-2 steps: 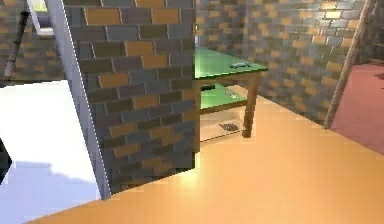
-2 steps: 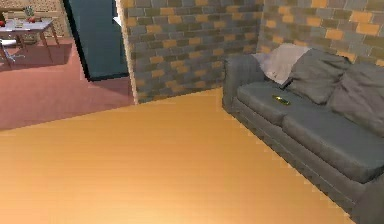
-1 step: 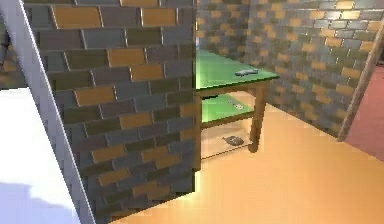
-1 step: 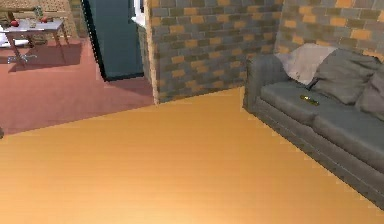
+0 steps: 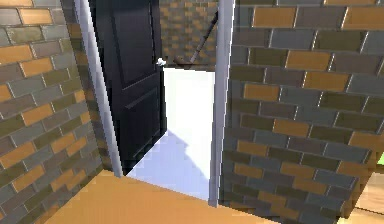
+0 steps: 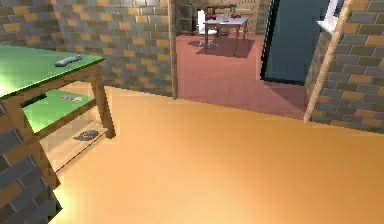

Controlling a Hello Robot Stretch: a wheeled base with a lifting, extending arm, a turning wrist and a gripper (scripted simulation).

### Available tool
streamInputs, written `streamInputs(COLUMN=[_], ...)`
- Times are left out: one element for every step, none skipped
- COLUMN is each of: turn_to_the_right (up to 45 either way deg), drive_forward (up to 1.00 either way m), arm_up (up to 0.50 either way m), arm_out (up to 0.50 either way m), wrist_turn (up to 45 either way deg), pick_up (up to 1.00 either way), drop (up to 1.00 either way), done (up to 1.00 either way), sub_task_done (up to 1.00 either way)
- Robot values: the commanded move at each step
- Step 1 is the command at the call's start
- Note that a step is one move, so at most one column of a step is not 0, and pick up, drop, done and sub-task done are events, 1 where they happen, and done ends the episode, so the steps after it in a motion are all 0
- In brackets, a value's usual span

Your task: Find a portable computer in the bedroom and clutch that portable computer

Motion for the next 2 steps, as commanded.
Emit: streamInputs(turn_to_the_right=[-3.0,3.0], drive_forward=[0.0,0.0], arm_up=[0.0,0.0], arm_out=[0.0,0.0], wrist_turn=[0.0,0.0], pick_up=[0.0,0.0], drop=[0.0,0.0], done=[0.0,0.0], sub_task_done=[0.0,0.0])
